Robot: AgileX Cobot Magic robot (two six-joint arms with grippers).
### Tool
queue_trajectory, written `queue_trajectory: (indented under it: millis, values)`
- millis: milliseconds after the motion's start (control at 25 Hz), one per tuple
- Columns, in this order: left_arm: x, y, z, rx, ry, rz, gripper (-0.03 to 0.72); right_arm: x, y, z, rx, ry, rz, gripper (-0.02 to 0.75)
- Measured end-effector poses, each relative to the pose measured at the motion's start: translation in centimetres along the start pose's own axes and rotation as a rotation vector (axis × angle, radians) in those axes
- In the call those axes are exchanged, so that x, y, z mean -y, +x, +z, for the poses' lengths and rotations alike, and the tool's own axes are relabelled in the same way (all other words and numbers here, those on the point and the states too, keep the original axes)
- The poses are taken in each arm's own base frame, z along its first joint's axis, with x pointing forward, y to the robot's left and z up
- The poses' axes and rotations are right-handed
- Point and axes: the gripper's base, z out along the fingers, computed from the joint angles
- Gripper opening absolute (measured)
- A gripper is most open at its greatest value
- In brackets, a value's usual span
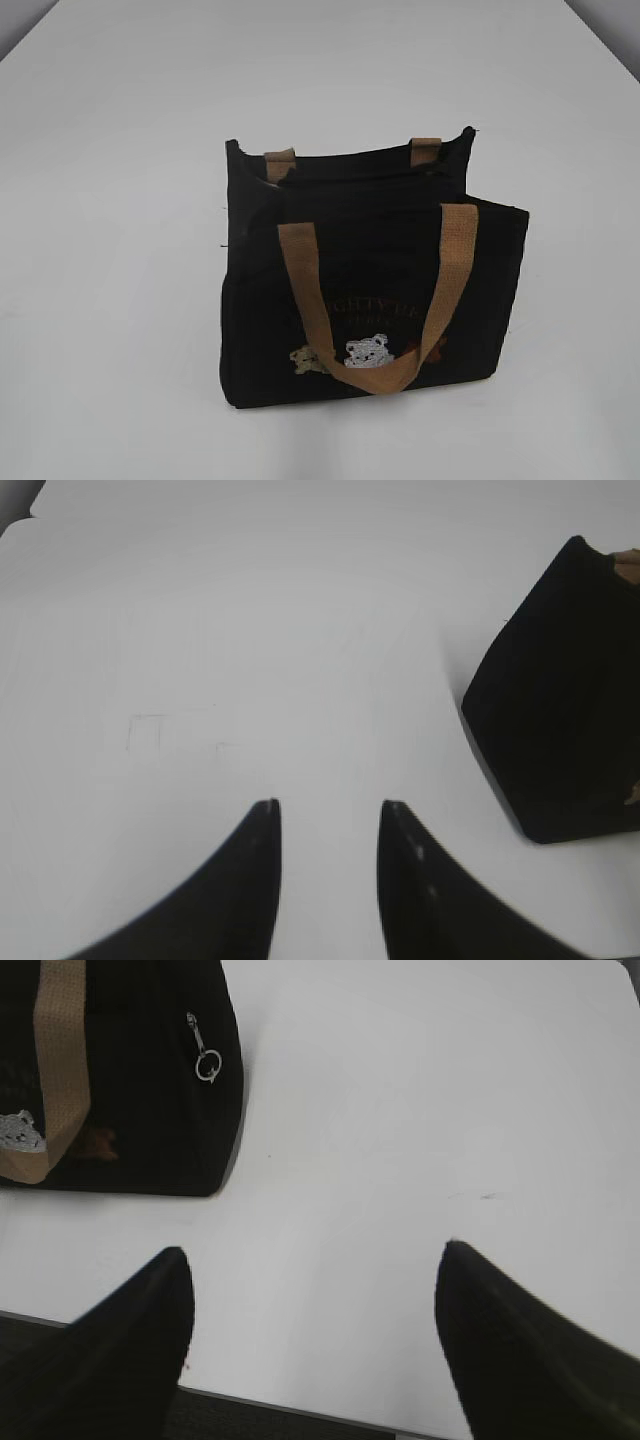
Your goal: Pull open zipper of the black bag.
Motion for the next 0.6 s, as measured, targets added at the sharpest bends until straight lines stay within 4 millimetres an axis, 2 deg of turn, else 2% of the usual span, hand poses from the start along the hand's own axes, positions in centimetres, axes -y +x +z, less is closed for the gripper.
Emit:
queue_trajectory:
  millis: [600]
  values:
    - [0.00,0.00,-0.01,0.000,0.000,-0.001,0.239,-0.01,0.00,-0.01,0.000,-0.007,-0.003,0.581]
